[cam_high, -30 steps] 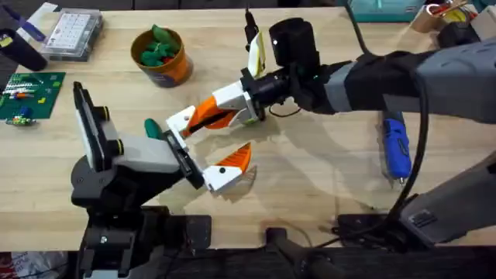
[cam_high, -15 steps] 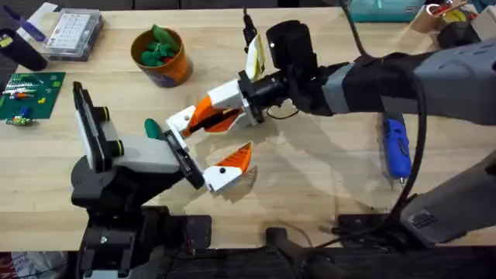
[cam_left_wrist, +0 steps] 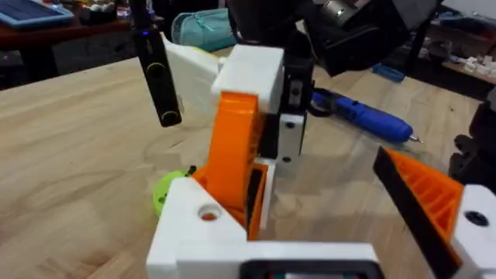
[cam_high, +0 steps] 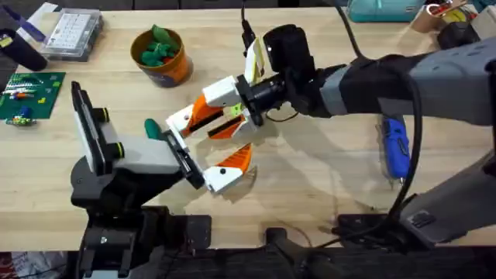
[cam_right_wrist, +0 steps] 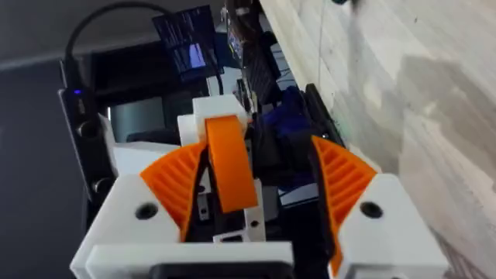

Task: Pick up the gripper from the table and insert it into the empty holder that is missing its gripper. Then pick up a screw, insert it into the mounting hole, and use the screwdriver to tighten it. Finally, clean up the table by picking up the vegetable and placing it into the bucket.

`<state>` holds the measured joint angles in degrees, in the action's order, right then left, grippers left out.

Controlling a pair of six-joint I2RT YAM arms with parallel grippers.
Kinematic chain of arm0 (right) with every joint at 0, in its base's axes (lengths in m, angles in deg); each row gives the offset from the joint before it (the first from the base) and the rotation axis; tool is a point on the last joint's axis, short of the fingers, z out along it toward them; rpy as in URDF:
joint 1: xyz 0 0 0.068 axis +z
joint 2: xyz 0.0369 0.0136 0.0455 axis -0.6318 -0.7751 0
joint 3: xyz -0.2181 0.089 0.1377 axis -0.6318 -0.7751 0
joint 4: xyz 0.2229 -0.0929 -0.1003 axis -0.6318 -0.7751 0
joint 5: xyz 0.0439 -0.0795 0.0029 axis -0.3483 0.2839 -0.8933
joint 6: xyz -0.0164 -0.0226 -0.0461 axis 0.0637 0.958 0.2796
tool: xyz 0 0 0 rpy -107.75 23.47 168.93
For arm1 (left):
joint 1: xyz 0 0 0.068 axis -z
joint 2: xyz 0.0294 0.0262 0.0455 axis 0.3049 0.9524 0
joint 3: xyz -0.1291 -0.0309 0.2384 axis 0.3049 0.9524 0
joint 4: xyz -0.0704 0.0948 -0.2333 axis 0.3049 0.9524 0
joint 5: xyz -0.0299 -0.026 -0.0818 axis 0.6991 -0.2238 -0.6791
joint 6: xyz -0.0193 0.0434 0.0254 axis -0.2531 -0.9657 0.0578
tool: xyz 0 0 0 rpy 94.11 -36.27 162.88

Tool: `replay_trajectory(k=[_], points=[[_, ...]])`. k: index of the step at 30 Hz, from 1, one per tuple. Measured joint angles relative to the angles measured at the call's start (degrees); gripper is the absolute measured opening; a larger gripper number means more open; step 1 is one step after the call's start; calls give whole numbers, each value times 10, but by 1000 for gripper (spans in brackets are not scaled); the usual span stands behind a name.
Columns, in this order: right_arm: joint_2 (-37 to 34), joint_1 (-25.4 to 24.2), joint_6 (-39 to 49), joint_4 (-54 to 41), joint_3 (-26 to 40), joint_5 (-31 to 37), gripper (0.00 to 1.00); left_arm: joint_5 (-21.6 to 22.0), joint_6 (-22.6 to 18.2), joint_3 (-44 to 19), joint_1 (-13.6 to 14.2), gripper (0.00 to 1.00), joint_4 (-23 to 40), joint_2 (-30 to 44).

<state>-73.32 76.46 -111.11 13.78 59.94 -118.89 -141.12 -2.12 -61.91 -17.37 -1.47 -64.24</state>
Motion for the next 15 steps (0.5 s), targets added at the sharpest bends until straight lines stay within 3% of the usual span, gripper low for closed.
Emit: replay_trajectory(k=[2,9,10,15], points=[[0,-2,1,-2,-1,-4,799,-1,-6,0,0,987,0,0],[0,-13,2,-2,-3,-23,808,-11,-10,0,1,987,2,0],[0,-29,2,1,-3,-33,808,-35,-10,-1,9,986,5,0],[0,-50,6,1,-3,-53,808,-49,-10,-1,12,986,7,0]])
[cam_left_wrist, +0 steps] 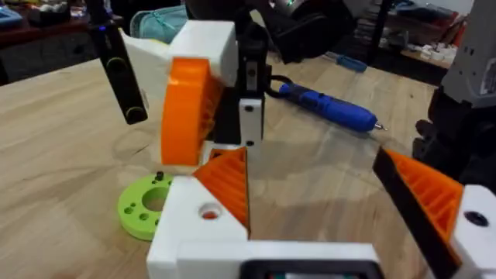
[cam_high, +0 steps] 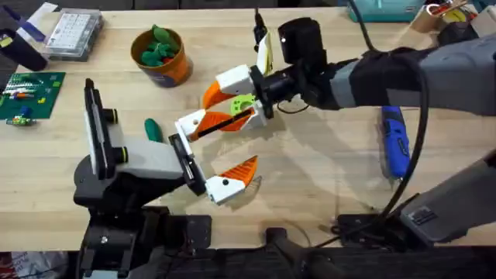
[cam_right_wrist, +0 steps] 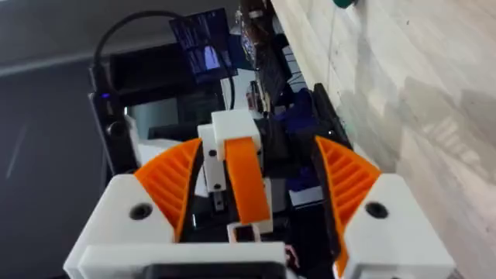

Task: Pick up the gripper from the table and insert it into the empty holder that is missing its gripper. Then pick up a screw, insert it into the mounting hole, and use the screwdriver to tighten it. Finally, clean up the table by picking up the vegetable and placing it into the bucket.

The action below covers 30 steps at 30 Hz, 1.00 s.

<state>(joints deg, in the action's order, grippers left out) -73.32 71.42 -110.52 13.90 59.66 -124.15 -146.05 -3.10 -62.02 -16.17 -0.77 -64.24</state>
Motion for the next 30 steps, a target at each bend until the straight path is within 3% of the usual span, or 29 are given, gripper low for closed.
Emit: replay_trajectory(k=[6,12,16,30], points=[[0,-27,19,-18,0,-24,816,-3,0,0,0,986,1,0],[0,-63,72,-99,0,-33,828,-8,0,0,0,986,1,0],[0,-82,117,-135,0,-46,889,-9,0,0,0,986,1,0],[0,-86,186,-138,0,-102,987,-10,0,0,0,986,1,0]])
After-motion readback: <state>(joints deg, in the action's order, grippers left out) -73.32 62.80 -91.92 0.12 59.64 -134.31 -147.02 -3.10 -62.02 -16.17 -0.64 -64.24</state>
